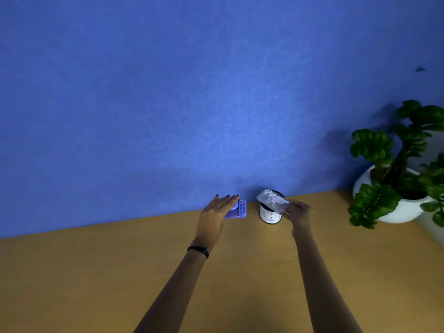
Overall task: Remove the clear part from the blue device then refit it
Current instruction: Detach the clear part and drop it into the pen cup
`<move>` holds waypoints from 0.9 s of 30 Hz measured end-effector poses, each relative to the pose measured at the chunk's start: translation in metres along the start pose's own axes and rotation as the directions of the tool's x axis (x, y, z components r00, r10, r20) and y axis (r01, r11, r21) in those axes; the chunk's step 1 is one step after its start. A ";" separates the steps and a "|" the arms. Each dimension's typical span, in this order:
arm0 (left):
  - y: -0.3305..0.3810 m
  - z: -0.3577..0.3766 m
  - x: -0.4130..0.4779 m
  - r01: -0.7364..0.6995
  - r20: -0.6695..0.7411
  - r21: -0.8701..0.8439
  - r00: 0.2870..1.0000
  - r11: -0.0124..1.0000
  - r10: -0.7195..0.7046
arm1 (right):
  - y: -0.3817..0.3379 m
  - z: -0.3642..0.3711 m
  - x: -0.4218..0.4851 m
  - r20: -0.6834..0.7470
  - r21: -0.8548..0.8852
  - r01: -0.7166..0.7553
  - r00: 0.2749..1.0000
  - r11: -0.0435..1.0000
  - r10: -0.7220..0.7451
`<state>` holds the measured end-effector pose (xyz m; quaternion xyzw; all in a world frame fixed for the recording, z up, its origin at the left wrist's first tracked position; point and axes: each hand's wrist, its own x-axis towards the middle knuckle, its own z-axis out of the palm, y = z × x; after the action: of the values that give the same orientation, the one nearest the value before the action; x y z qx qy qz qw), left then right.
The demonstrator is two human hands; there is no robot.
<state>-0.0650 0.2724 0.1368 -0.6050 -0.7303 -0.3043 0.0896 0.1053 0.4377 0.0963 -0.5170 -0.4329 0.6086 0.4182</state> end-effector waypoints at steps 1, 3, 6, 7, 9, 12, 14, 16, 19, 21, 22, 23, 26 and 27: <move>-0.002 0.002 0.000 -0.003 0.006 0.001 1.000 1.000 0.003 | 0.002 0.000 0.005 -0.019 -0.009 0.010 1.000 1.000 -0.010; -0.005 0.006 0.000 -0.014 0.004 0.009 1.000 1.000 0.014 | 0.001 0.000 0.013 -0.066 -0.051 0.018 0.998 0.999 -0.022; -0.008 0.010 0.000 -0.028 0.004 0.018 1.000 0.999 0.028 | 0.003 -0.001 0.027 -0.137 -0.131 -0.012 0.991 0.991 -0.006; -0.010 0.011 0.001 -0.029 0.005 0.023 1.000 0.999 0.029 | 0.006 -0.001 0.032 -0.158 -0.184 -0.003 0.987 0.983 -0.026; -0.012 0.012 0.000 -0.030 0.001 0.032 1.000 0.999 0.030 | 0.003 0.001 0.035 -0.184 -0.319 0.035 0.978 0.947 -0.098; -0.011 0.013 0.000 -0.019 -0.004 0.038 1.000 0.999 0.019 | -0.011 0.006 0.025 -0.147 -0.485 0.116 0.966 0.867 -0.211; -0.010 0.014 0.000 -0.009 -0.002 0.045 1.000 0.999 0.009 | -0.017 0.008 0.024 -0.125 -0.508 0.153 0.961 0.848 -0.248; -0.009 0.015 -0.001 -0.019 0.001 0.040 1.000 0.999 0.019 | -0.016 0.012 0.029 -0.111 -0.541 0.177 0.954 0.822 -0.279; -0.009 0.017 -0.002 -0.044 0.024 0.034 0.999 0.998 0.043 | -0.014 0.017 0.034 -0.102 -0.596 0.179 0.950 0.783 -0.294; -0.010 0.019 -0.004 -0.047 0.045 0.028 0.998 0.998 0.046 | -0.015 0.020 0.033 -0.059 -0.623 0.204 0.950 0.755 -0.306; -0.010 0.020 -0.005 -0.044 0.055 0.028 0.998 0.999 0.043 | -0.016 0.022 0.032 -0.037 -0.637 0.213 0.951 0.741 -0.306; -0.009 0.020 -0.005 -0.043 0.060 0.036 0.997 0.998 0.040 | -0.015 0.024 0.032 -0.012 -0.656 0.226 0.951 0.720 -0.310; -0.009 0.021 -0.006 -0.046 0.064 0.051 0.997 0.998 0.042 | -0.015 0.027 0.030 0.033 -0.703 0.225 0.958 0.675 -0.285; -0.008 0.022 -0.006 -0.044 0.070 0.048 0.997 0.998 0.041 | -0.014 0.029 0.030 0.042 -0.719 0.217 0.962 0.660 -0.271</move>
<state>-0.0662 0.2788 0.1139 -0.6281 -0.7273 -0.2630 0.0860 0.0744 0.4679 0.1039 -0.5966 -0.6865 0.3113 0.2755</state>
